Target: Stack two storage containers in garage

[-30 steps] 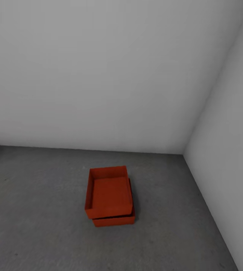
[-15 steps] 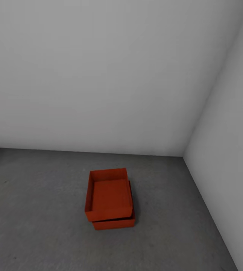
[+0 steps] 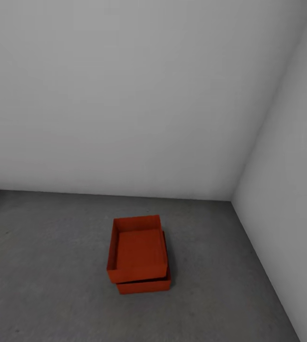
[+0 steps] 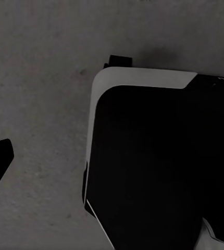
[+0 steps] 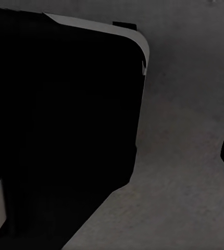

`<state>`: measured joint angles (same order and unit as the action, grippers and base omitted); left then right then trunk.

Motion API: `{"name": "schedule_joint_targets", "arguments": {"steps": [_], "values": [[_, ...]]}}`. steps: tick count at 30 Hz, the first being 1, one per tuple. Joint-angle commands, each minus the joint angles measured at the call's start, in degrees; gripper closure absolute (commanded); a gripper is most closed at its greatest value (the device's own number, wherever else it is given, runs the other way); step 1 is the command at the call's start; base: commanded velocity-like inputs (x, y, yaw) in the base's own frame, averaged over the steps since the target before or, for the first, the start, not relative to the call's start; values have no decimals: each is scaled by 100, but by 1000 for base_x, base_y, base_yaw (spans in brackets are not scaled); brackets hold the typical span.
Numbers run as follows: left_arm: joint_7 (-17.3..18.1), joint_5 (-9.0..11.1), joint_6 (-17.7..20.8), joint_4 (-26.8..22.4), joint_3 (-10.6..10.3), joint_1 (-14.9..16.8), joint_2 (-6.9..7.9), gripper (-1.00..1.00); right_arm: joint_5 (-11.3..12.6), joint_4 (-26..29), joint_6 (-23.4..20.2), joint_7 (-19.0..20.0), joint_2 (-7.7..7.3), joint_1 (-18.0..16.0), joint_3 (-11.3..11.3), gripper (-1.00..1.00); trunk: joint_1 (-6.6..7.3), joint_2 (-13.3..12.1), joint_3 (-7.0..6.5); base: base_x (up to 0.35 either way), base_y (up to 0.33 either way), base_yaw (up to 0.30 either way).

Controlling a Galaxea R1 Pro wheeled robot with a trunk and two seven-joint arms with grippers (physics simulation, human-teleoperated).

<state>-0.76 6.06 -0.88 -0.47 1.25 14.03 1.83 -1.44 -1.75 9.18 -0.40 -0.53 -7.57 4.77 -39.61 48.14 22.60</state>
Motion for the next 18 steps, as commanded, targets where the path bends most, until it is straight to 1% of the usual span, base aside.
{"name": "schedule_joint_targets", "arguments": {"steps": [1,18], "values": [[-3,53,-9,3,7,3,-2,-100,-14,-19,32,-4,0,-8,42,-100,-1,4,-4,0,0,0],[-3,53,-9,3,7,3,2,-100,-14,-19,23,-4,7,-8,42,-100,-1,4,-157,0,0,0]]}}
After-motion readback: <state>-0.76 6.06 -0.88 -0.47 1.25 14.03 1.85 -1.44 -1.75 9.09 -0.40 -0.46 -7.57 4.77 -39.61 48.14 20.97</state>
